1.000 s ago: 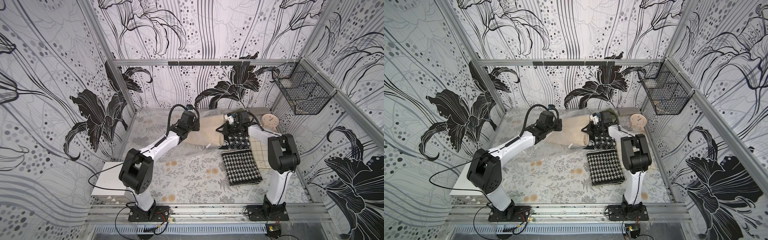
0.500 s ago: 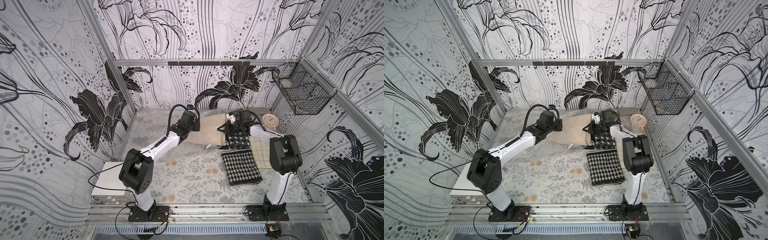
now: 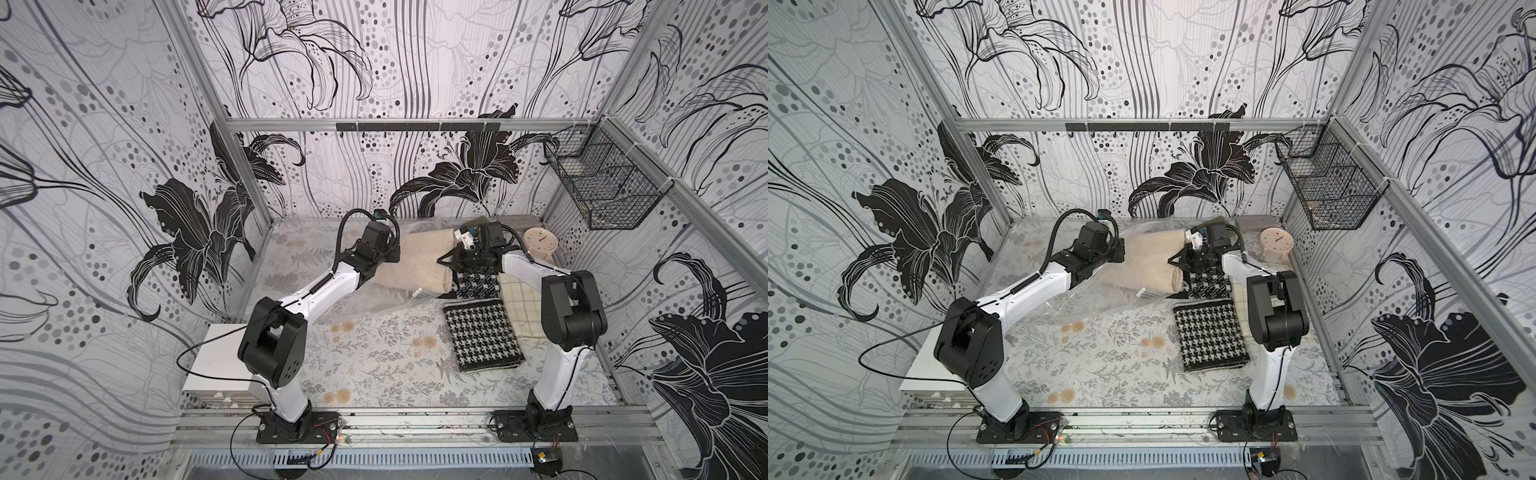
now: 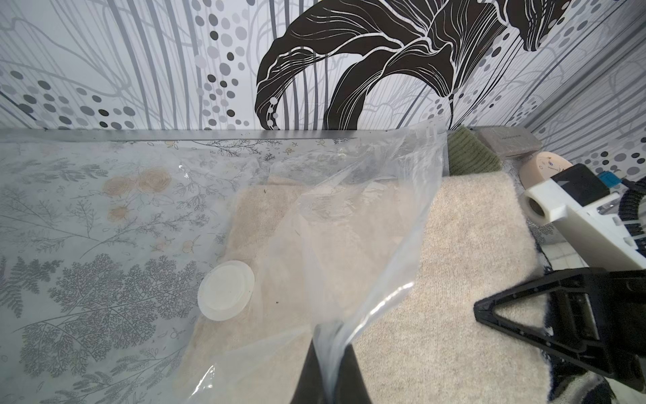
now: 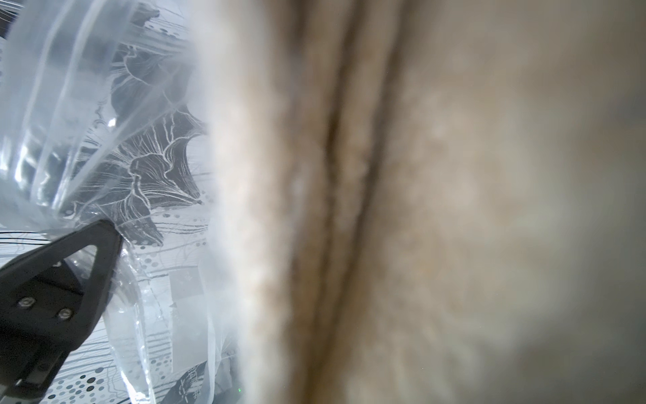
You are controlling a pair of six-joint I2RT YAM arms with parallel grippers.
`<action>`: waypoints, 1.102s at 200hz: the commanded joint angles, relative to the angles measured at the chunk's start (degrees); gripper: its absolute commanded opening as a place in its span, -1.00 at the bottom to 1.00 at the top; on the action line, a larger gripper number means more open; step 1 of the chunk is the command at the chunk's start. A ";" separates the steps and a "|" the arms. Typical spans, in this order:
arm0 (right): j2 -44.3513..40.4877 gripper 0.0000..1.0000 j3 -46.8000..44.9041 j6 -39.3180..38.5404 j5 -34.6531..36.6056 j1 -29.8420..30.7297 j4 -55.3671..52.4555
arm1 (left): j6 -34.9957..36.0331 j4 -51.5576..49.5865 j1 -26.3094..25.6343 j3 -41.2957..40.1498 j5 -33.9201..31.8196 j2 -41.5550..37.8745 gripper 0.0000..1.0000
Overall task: Take the scarf out of the vacuum bag
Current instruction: Take out the scarf from the vacuum bag.
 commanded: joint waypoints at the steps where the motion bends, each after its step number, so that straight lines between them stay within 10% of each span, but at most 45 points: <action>1: -2.97 -1.00 -0.39 -1.92 0.54 -0.96 -0.41 | 0.20 1.45 -0.08 1.61 -0.54 0.04 -1.00; 220: -6.85 -1.00 -4.43 -3.14 0.96 -3.34 -1.10 | -0.51 2.16 -0.26 1.59 0.50 1.69 -1.00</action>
